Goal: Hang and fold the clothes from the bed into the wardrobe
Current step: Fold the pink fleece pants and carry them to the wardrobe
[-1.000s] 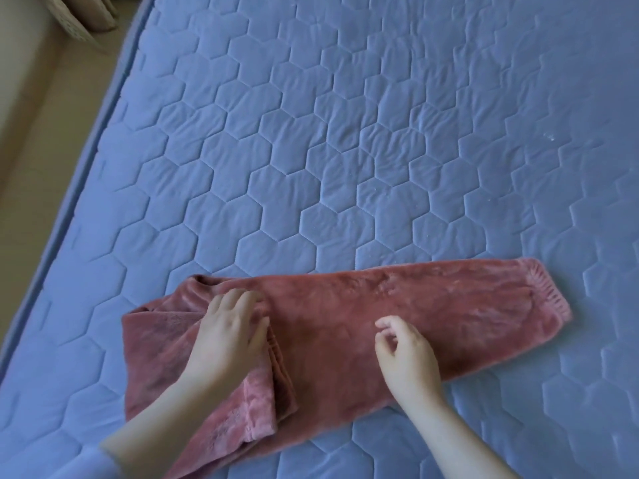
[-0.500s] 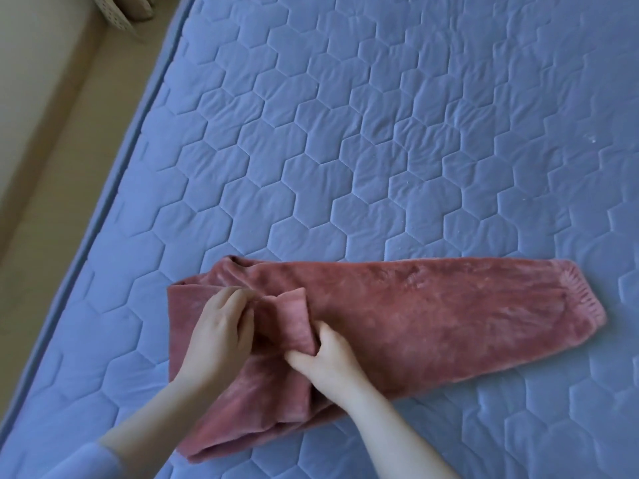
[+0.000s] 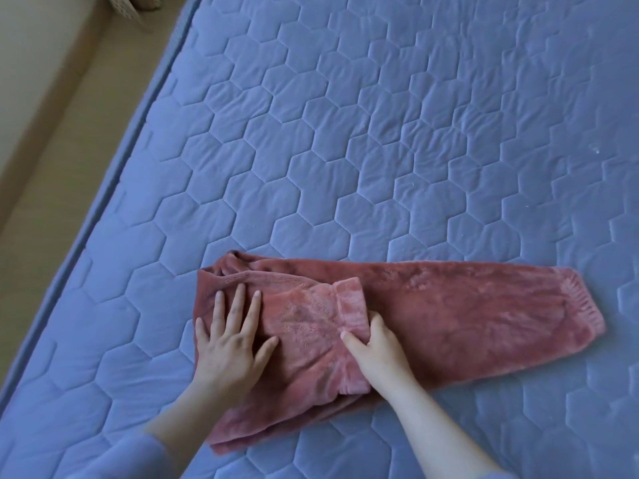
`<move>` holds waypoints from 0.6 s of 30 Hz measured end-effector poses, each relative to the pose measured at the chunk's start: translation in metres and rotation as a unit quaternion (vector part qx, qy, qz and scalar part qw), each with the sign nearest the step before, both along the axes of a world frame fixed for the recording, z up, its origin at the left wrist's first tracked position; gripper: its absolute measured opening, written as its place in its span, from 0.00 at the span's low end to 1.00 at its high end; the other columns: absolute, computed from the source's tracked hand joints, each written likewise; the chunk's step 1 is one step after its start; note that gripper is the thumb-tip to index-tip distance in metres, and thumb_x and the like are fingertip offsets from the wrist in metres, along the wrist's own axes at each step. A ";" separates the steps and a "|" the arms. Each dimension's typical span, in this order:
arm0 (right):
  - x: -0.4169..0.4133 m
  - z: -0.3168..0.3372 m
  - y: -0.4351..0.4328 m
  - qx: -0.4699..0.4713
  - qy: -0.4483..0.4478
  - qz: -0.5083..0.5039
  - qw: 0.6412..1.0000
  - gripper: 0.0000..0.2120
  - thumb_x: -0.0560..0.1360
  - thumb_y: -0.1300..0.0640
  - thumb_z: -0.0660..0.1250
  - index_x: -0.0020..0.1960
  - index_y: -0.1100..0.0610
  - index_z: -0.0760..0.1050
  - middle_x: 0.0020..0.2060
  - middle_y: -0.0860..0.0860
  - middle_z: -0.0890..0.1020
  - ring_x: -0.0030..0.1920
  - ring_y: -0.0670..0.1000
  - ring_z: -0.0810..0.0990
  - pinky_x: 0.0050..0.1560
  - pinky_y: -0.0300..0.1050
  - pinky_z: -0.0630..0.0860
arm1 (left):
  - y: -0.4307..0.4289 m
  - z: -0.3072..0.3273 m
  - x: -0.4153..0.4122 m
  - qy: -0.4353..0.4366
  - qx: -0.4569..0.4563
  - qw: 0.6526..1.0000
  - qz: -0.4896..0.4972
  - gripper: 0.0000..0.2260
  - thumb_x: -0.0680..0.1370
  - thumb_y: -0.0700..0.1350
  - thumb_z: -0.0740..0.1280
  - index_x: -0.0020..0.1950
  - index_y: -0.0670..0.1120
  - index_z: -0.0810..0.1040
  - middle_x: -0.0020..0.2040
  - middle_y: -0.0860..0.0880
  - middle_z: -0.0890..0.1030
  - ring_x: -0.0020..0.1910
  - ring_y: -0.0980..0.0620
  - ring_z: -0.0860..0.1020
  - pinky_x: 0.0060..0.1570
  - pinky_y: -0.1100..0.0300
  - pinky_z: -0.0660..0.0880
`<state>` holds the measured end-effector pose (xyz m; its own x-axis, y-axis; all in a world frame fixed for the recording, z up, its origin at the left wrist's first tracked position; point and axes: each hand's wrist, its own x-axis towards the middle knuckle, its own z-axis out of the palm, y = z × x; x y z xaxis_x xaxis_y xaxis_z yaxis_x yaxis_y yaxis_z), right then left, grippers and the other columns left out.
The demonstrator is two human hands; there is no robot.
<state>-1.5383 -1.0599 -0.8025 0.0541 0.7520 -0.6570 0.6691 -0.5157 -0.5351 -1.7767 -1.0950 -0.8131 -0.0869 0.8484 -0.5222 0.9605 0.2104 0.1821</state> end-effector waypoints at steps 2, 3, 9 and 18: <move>-0.005 0.001 -0.003 0.013 -0.020 0.003 1.000 0.15 0.75 0.46 0.66 0.54 0.56 0.69 0.54 0.53 0.80 0.56 0.56 0.79 0.54 0.51 0.76 | 0.003 -0.001 0.003 0.012 -0.018 1.000 -0.007 0.39 0.68 0.73 0.36 0.74 0.58 0.29 0.76 0.54 0.30 0.77 0.44 0.32 0.73 0.34 0.44; -0.006 0.003 -0.004 0.018 -0.023 0.002 1.000 0.16 0.75 0.46 0.67 0.54 0.57 0.69 0.54 0.53 0.80 0.57 0.56 0.78 0.55 0.51 0.75 | 0.007 0.001 0.007 0.017 -0.021 1.000 -0.004 0.39 0.68 0.73 0.35 0.74 0.57 0.30 0.77 0.52 0.31 0.76 0.43 0.32 0.72 0.34 0.43; 0.029 0.029 -0.004 0.099 -0.049 -0.047 0.993 0.26 0.74 0.50 0.71 0.68 0.56 0.69 0.57 0.52 0.77 0.57 0.51 0.77 0.59 0.45 0.73 | 0.041 0.033 0.061 -0.031 0.036 0.998 -0.047 0.35 0.79 0.64 0.51 0.79 0.51 0.40 0.80 0.49 0.38 0.78 0.45 0.37 0.74 0.39 0.41; 0.198 0.044 -0.009 0.133 -0.103 -0.204 0.965 0.10 0.75 0.63 0.69 0.55 0.62 0.78 0.48 0.57 0.82 0.46 0.54 0.79 0.52 0.43 0.72 | 0.098 0.067 0.211 -0.171 0.050 0.974 -0.139 0.30 0.81 0.56 0.56 0.79 0.48 0.50 0.77 0.46 0.58 0.75 0.45 0.58 0.74 0.48 0.54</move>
